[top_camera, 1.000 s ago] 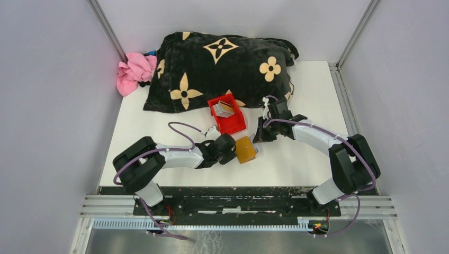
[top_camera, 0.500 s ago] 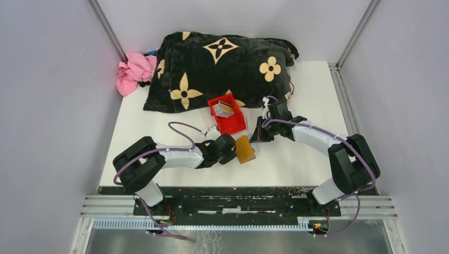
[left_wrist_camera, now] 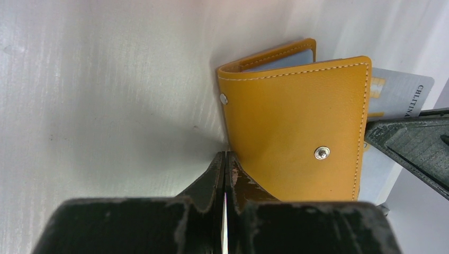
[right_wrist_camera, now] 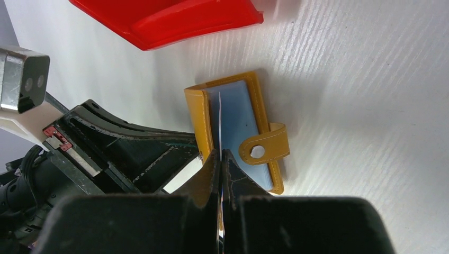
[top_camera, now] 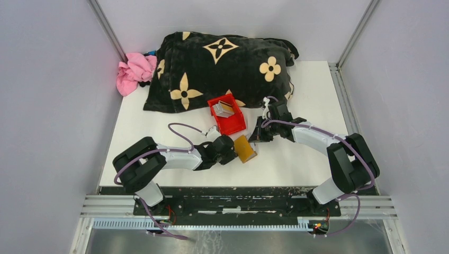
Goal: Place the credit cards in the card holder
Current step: Open the card holder at the center of the board.
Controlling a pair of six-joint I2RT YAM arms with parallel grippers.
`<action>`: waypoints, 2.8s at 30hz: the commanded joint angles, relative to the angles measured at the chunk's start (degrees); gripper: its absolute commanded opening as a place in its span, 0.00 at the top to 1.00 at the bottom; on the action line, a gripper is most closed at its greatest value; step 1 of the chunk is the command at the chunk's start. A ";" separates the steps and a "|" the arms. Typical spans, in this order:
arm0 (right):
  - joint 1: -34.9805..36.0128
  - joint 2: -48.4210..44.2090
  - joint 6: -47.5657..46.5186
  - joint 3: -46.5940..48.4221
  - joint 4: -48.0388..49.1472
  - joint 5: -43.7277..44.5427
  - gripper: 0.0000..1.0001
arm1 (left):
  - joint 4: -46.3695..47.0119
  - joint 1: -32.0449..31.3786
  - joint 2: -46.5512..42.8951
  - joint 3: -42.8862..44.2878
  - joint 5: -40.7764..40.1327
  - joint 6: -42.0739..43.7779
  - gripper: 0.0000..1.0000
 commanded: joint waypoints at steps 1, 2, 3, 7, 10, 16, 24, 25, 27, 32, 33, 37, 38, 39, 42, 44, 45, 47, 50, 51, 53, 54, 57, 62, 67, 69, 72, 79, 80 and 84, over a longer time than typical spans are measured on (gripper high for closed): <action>1.01 -1.07 0.88 0.76 1.74 -1.38 0.99 | -8.34 -0.06 4.48 -3.15 2.35 6.06 0.97; 1.08 -1.31 0.93 0.79 1.60 -1.33 0.99 | -8.41 -0.03 4.87 -2.90 2.45 6.32 0.97; 1.18 -1.67 1.05 0.79 1.46 -1.29 0.99 | -8.38 0.05 5.25 -2.63 2.53 6.45 0.97; 1.49 -3.08 1.25 0.78 0.95 -1.03 0.99 | -8.59 0.05 6.24 -1.96 2.72 7.07 0.97; 1.74 -3.72 1.56 0.96 0.77 -0.98 0.99 | -8.73 0.01 6.71 -1.69 2.62 7.30 0.97; 3.01 -4.12 1.98 1.52 0.54 -0.47 0.99 | -8.95 0.51 6.84 -1.74 2.46 7.88 0.97; 4.92 -4.33 1.78 1.60 -0.24 1.18 0.99 | -7.76 1.56 7.47 -2.33 2.92 8.90 0.97; 5.10 -4.33 1.78 1.54 -0.24 1.44 0.99 | -7.44 1.64 7.59 -2.41 3.02 9.17 0.97; 5.63 -4.31 1.64 1.63 -0.31 1.93 0.99 | -6.59 1.79 7.85 -2.74 3.36 9.61 0.97; 7.62 -3.49 1.10 2.57 -1.10 3.78 0.99 | -4.62 2.47 7.97 -3.99 3.98 11.11 0.97; 8.06 -3.27 0.95 2.75 -1.16 4.23 0.99 | -4.48 2.62 8.07 -4.11 4.12 11.42 0.97; 9.93 -2.56 -0.15 3.38 -1.98 6.49 0.99 | -4.69 3.30 8.68 -4.29 4.47 12.64 0.97; 10.31 -2.31 -0.39 3.60 -2.13 6.86 0.99 | -5.06 3.45 8.70 -4.31 4.68 12.75 0.97; 10.65 -2.01 -0.66 3.86 -2.28 7.29 0.99 | -5.74 3.52 8.74 -4.24 4.80 12.75 0.97; 11.93 -0.99 -1.79 4.76 -3.10 9.00 0.99 | -10.36 3.74 8.41 -3.12 5.35 11.96 0.97; 12.87 -0.26 -2.39 5.20 -3.45 10.13 0.99 | -13.24 3.76 7.33 -2.89 5.75 11.16 0.97; 13.26 0.01 -2.62 5.27 -3.49 10.73 0.99 | -14.99 3.72 6.32 -3.01 5.76 10.53 0.97; 14.50 0.51 -2.97 5.37 -3.56 11.87 0.99 | -17.50 3.75 4.66 -3.37 5.44 9.40 0.97; 16.05 1.09 -3.74 5.62 -3.86 13.81 0.99 | -21.84 3.76 2.61 -3.42 4.80 8.07 0.97; 16.57 1.31 -3.89 5.70 -3.93 14.35 0.99 | -23.35 3.71 2.15 -3.09 4.68 7.80 0.97; 17.38 1.69 -4.14 5.57 -4.00 15.36 0.99 | -26.11 3.63 1.09 -2.70 4.66 7.37 0.97; 17.75 1.84 -4.25 5.55 -3.94 15.86 0.99 | -27.16 3.54 0.59 -2.51 4.61 7.24 0.97; 18.87 2.21 -4.66 5.59 -4.05 17.35 0.99 | -30.14 3.02 -1.08 -2.00 4.12 6.57 0.96; 21.65 2.95 -5.69 6.68 -5.15 21.07 0.99 | -35.46 2.74 -5.41 -1.44 2.92 5.24 0.95; 24.30 3.85 -6.24 7.57 -6.14 24.54 0.99 | -40.87 2.30 -12.07 -1.00 0.48 2.97 0.94; 25.20 4.08 -6.45 8.11 -6.75 26.03 0.99 | -42.37 2.36 -15.68 -0.91 -0.84 2.01 0.93; 26.52 4.66 -6.56 9.20 -7.77 27.99 0.99 | -42.85 2.32 -20.46 -0.06 -3.02 0.61 0.92; 29.69 6.32 -6.90 11.77 -10.20 33.08 0.99 | -37.52 2.36 -28.08 2.80 -8.56 0.29 0.90; 30.27 6.66 -6.87 12.09 -10.56 33.87 0.99 | -36.86 2.37 -28.78 3.15 -9.64 -0.24 0.89; 32.17 7.47 -6.76 12.65 -11.80 37.00 0.99 | -34.33 2.31 -32.37 2.65 -13.94 -4.03 0.87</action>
